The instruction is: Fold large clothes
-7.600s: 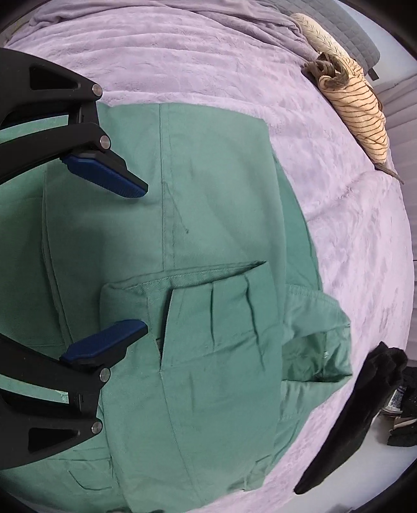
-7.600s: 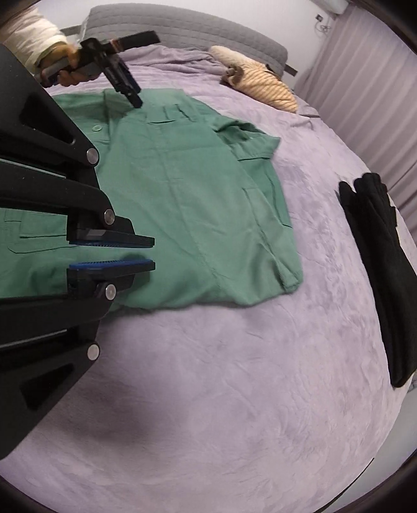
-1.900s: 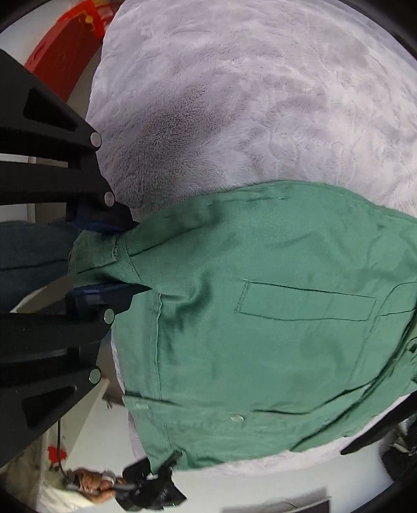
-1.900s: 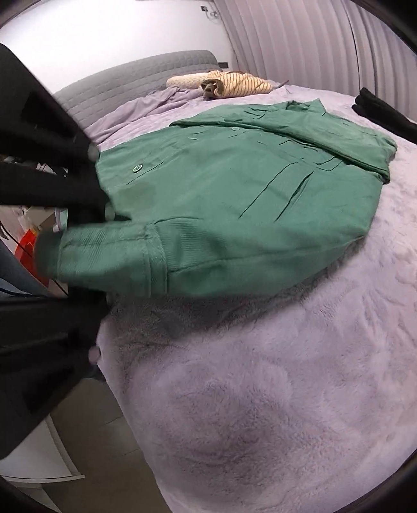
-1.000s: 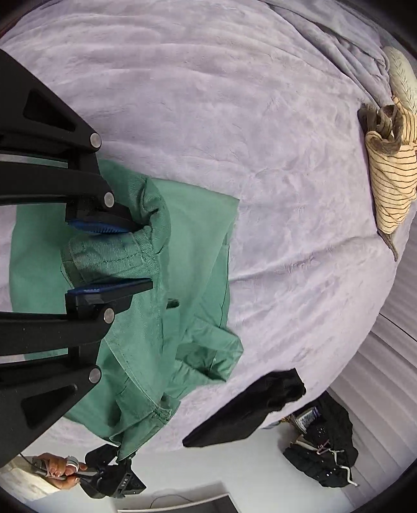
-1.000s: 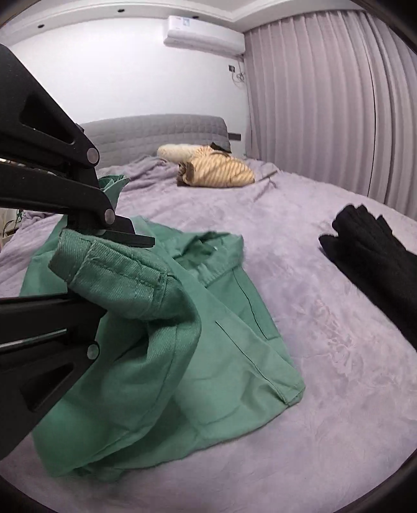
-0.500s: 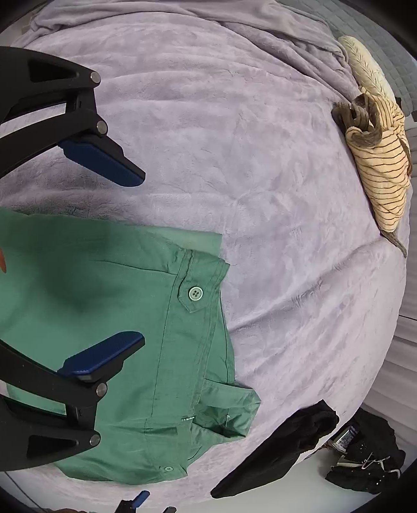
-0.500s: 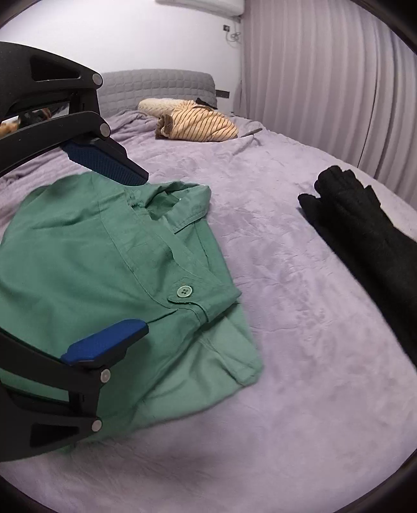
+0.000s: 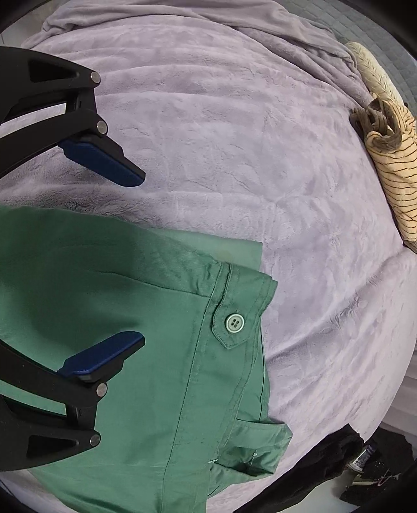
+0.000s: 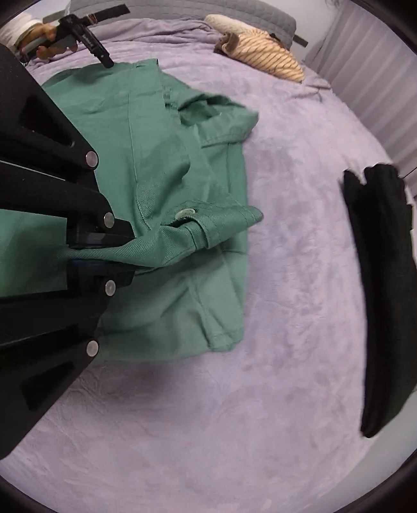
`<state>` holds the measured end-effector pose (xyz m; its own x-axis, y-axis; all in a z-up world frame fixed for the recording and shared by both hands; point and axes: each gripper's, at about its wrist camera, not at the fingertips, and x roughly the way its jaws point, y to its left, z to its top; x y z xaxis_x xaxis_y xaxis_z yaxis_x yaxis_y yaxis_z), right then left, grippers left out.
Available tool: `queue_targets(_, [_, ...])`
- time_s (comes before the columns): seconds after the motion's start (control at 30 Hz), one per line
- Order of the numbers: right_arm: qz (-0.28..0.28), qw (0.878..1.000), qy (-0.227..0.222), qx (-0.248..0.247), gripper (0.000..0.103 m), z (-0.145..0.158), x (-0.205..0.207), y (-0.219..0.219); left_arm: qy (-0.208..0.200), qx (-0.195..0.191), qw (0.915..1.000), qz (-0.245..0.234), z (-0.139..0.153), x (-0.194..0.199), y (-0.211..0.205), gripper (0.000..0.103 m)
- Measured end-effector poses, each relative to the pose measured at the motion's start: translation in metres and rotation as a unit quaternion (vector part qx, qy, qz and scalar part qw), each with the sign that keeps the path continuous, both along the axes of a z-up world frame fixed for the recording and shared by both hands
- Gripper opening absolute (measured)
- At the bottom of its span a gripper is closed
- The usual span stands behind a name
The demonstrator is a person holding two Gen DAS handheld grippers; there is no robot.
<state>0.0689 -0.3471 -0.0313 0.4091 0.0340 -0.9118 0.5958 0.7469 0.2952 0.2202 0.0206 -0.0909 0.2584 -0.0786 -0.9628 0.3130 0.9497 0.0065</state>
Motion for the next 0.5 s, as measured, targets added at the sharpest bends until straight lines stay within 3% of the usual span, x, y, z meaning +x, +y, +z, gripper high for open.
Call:
queue_targets(0.1, [-0.003,1.000,0.007,-0.016,0.004,-0.001,-0.009,-0.011,0.000,0.020,0.9998,0.000,-0.014,-0.001,-0.006,0.092])
queue_targets(0.23, [-0.022,0.998,0.052,0.025,0.007,-0.056,-0.007,-0.028,0.009,0.039,0.9992,0.011,-0.031,0.001,-0.011,0.092])
queue_targets(0.3, [-0.045,0.997,0.044,0.037,0.014,-0.057,-0.010,-0.032,0.000,0.038,0.9992,0.009,-0.022,0.000,-0.007,0.092])
queue_targets(0.33, [-0.054,0.997,0.043,0.038,0.023,-0.052,-0.013,-0.032,-0.009,0.038,0.9992,0.006,-0.016,0.000,-0.005,0.092])
queue_targets(0.37, [-0.058,0.997,0.041,0.034,0.032,-0.045,-0.017,-0.032,-0.019,0.032,0.9993,-0.002,-0.007,-0.001,-0.002,0.090])
queue_targets(0.43, [-0.064,0.998,0.019,0.022,0.034,-0.025,-0.029,-0.032,-0.025,0.017,0.9994,-0.017,0.007,0.000,0.000,0.062])
queue_targets(0.5, [-0.066,0.998,-0.012,0.014,0.034,-0.004,-0.043,-0.031,-0.024,-0.002,0.9994,-0.026,0.015,0.005,-0.002,0.061])
